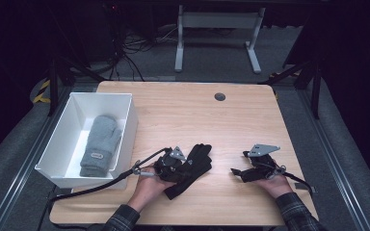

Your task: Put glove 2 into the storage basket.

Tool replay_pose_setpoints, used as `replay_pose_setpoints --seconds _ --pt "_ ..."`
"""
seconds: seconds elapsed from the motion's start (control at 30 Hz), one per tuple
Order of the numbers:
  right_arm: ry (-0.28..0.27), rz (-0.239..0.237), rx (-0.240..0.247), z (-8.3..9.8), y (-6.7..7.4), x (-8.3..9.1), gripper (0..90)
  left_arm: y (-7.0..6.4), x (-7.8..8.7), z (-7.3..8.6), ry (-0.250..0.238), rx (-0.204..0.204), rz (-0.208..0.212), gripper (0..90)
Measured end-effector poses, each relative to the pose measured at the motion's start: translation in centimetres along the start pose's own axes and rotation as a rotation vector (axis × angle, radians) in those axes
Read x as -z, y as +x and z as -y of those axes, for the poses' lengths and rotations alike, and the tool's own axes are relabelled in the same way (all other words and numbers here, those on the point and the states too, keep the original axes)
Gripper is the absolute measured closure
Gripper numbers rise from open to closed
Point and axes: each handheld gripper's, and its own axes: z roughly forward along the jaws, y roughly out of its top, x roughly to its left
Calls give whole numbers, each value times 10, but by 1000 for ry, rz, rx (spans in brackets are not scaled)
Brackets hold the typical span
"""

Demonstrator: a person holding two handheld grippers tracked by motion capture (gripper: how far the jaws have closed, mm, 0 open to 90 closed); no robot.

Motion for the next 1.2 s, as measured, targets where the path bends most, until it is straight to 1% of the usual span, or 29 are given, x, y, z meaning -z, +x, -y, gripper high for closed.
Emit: replay_pose_setpoints --seconds 0.07,0.1,0.17,0.23,0.33,0.43,0.47,0.5,0.6,0.63,0.67,0.7,0.77,0.8,0.87,0.9,0.93,0.97,1.13,1.2 --pt "0 0 0 0 0 0 127 -1 1 0 3 3 -3 690" --pt "0 0 1 0 0 0 127 -1 1 0 -5 9 -5 694" --pt "0 0 1 0 0 0 127 -2 5 -2 1 4 -11 697" --pt "1 0 1 0 0 0 127 -4 9 -3 -3 3 -22 698" --pt "2 -1 1 0 0 0 127 -6 17 -5 -22 0 -38 699" --pt "0 0 2 0 0 0 127 -8 26 -8 -54 16 -35 700" --pt "0 0 2 0 0 0 127 -8 26 -8 -54 16 -35 701" --pt "1 0 1 0 0 0 127 -9 30 -10 -62 22 -37 701" --pt "1 0 3 0 0 0 127 -10 39 -12 -60 30 -45 702" --pt "0 0 3 0 0 0 127 -11 42 -14 -59 30 -56 703" --pt "1 -1 2 0 0 0 127 -12 45 -15 -55 22 -68 702" --pt "0 0 1 0 0 0 127 -12 47 -17 -56 20 -70 703" --pt "0 0 2 0 0 0 127 -12 55 -21 -73 26 -68 702" --pt "0 0 2 0 0 0 127 -13 61 -24 -77 23 -83 703" --pt "1 0 1 0 0 0 127 -11 69 -27 -91 35 -83 702" --pt "0 0 1 0 0 0 127 -9 74 -28 -93 42 -89 702" --pt "1 -1 3 0 0 0 127 -8 79 -29 -109 45 -101 702" --pt "1 -1 3 0 0 0 127 -8 79 -29 -109 45 -101 702" --pt "0 0 3 0 0 0 127 -5 99 -35 -130 52 -127 702" --pt "0 0 1 0 0 0 127 -5 102 -36 -135 53 -133 702"
